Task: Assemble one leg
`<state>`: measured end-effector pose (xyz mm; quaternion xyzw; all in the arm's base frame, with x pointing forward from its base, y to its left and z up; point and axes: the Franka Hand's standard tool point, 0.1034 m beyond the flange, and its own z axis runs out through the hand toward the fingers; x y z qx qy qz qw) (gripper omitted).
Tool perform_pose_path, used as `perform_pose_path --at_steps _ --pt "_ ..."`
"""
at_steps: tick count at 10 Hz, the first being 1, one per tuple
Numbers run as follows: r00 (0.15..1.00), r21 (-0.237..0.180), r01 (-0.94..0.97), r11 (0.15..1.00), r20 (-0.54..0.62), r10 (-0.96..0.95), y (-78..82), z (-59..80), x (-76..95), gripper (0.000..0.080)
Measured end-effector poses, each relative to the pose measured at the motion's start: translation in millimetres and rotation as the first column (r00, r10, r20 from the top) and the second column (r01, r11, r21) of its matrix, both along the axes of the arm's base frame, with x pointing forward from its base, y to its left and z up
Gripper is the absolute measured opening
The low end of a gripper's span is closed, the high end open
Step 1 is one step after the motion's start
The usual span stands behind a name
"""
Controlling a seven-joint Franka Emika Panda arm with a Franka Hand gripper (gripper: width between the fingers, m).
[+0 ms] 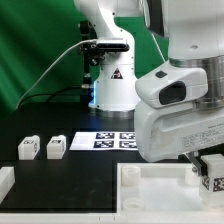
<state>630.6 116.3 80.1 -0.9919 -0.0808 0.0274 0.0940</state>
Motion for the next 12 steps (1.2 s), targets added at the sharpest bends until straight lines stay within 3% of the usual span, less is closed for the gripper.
perform_pose_path --at_steps 2,4,6,9,10,11,12 --pt "0.979 0.015 0.204 0.979 0.015 -0.204 -4.0 -0.4 4.2 0.0303" --pt "0.800 0.025 0.600 0.800 -0.047 -0.598 -6.2 -0.7 1.8 0.0303" --pt "0.638 -0.003 0.767 0.642 -0.102 -0.763 -5.8 -0.8 1.0 0.0303" --pt "0.479 -0.039 0.872 0.488 -0.135 -0.867 -4.5 -1.3 0.2 0.0303" --pt "0.385 -0.051 0.917 0.396 -0.151 -0.910 -3.2 -2.1 0.2 0.0303" --pt "0.119 -0.071 0.988 0.135 -0.195 -0.974 -0.2 -3.7 -2.3 0.0303" --pt "0.009 -0.103 0.994 0.031 -0.212 -0.977 6.1 -5.6 -6.0 0.0303"
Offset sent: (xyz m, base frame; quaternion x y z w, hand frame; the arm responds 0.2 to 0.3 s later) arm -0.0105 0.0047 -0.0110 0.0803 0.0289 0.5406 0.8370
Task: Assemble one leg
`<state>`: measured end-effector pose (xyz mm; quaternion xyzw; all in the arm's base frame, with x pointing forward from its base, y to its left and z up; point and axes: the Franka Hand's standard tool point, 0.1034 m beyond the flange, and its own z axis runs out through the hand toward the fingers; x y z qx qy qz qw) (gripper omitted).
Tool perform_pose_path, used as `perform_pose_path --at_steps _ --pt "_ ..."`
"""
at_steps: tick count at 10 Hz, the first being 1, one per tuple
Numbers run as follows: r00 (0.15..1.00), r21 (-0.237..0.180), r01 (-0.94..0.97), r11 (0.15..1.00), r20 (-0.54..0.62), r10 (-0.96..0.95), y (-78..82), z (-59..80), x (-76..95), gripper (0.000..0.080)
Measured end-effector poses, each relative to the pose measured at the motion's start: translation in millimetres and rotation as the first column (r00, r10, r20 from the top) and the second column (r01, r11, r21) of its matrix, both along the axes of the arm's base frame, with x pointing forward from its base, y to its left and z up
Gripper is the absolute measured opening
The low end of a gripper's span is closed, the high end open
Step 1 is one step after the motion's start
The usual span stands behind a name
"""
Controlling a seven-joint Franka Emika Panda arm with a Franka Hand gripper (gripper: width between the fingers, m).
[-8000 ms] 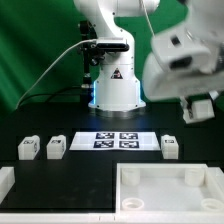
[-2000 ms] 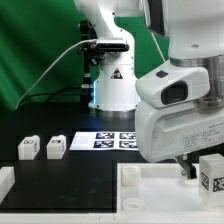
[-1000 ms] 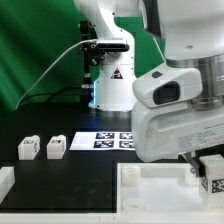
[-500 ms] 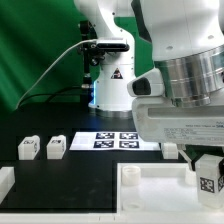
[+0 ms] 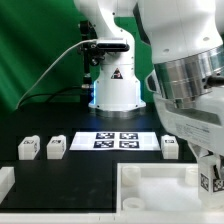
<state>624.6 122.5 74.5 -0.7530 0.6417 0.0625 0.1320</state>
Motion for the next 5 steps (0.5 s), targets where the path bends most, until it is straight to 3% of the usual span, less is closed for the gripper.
perform_pose_path --at_steps 2,3,4,5 --pt "0.996 -0.008 -0.089 0.996 0.024 0.089 1.0 -0.1 -0.4 0.0296" --pt "0.995 -0.008 -0.094 0.996 0.024 0.094 1.4 -0.2 -0.6 0.0471" --pt "0.961 -0.030 -0.274 0.961 0.040 0.275 1.0 -0.5 -3.6 0.0591" --pt "0.880 -0.068 -0.469 0.881 0.054 0.473 0.2 0.6 -4.2 0.0631"
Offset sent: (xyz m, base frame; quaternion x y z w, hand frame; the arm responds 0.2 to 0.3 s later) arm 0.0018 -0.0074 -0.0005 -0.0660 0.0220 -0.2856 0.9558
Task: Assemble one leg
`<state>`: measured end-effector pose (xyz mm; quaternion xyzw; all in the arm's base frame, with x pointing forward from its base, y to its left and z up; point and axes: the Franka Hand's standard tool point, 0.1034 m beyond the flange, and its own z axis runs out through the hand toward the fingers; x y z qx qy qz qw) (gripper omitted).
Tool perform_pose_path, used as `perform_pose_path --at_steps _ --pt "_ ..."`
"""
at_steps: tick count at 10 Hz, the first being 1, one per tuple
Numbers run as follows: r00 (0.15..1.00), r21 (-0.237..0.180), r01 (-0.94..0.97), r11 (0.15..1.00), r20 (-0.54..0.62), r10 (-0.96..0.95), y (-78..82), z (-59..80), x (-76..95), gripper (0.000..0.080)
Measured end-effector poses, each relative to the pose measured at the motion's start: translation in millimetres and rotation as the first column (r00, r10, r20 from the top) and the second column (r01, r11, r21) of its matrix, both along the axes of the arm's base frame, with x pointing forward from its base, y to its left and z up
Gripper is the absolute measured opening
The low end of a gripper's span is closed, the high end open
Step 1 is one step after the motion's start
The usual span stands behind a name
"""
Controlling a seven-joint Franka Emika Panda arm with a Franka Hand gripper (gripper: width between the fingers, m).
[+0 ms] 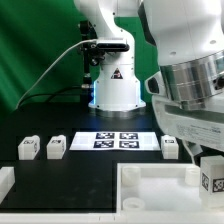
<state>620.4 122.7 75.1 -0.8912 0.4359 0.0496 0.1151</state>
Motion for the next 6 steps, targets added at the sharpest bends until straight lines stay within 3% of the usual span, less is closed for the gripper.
perform_pose_path --at_steps 1,3,4,6 --pt "0.983 -0.043 -0.184 0.982 0.023 0.185 3.4 2.9 1.1 0.0631" --pt "0.948 -0.045 -0.309 0.950 0.063 0.311 1.6 1.4 2.1 0.0646" --pt "0.883 -0.074 -0.455 0.887 0.087 0.461 1.1 1.1 1.9 0.0649" --pt "0.629 -0.183 -0.751 0.634 0.091 0.772 0.1 0.6 6.6 0.0649"
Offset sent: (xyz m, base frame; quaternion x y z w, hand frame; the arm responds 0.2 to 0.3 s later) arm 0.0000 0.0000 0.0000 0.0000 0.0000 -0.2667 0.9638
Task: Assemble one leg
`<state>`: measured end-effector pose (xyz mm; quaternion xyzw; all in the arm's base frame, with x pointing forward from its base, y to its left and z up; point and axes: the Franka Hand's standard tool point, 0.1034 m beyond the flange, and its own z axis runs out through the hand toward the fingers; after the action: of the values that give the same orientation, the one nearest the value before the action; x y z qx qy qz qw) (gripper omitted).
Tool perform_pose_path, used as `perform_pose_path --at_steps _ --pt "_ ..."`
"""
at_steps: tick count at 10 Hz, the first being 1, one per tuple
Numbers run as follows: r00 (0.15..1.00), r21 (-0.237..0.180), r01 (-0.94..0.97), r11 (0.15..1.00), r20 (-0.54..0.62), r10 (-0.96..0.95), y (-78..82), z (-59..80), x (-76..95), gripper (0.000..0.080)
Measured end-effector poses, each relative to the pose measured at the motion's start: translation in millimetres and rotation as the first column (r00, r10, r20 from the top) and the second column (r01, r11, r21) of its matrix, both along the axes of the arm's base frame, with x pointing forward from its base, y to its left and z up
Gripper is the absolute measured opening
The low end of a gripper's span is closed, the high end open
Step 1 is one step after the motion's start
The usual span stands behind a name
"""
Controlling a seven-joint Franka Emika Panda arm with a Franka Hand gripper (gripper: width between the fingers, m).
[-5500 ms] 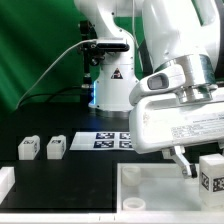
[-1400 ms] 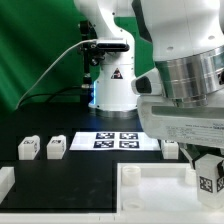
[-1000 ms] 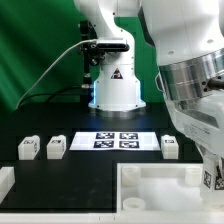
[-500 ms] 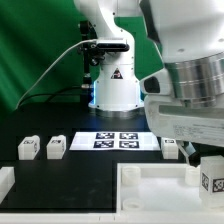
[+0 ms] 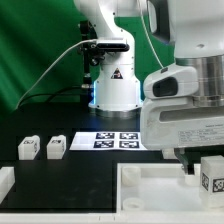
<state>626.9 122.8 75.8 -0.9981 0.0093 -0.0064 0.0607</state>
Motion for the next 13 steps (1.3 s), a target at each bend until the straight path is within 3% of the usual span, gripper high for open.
perform_pose_path --at_steps 1,2,4,5,8,9,11,13 --pt "0.985 -0.018 -0.169 0.986 0.024 0.169 -2.7 0.0 3.7 0.0649" --pt "0.979 -0.015 -0.202 0.979 0.029 0.202 -3.9 -0.1 4.0 0.0649" --pt "0.987 -0.010 -0.158 0.987 0.024 0.158 -2.2 -0.1 3.7 0.0387" --pt "1.000 0.000 -0.001 1.000 0.005 0.001 -3.0 -0.1 3.8 0.0303" --pt "0.928 -0.004 0.371 0.929 -0.038 -0.371 -4.0 0.0 4.7 0.0303" --pt "0.842 0.004 0.536 0.844 -0.067 -0.535 -4.7 -0.8 4.7 0.0303" --pt "0.561 0.025 0.826 0.563 -0.130 -0.817 -4.4 -3.7 2.8 0.0303" --pt "0.278 0.035 0.960 0.277 -0.210 -0.937 -2.6 -5.3 2.5 0.0303"
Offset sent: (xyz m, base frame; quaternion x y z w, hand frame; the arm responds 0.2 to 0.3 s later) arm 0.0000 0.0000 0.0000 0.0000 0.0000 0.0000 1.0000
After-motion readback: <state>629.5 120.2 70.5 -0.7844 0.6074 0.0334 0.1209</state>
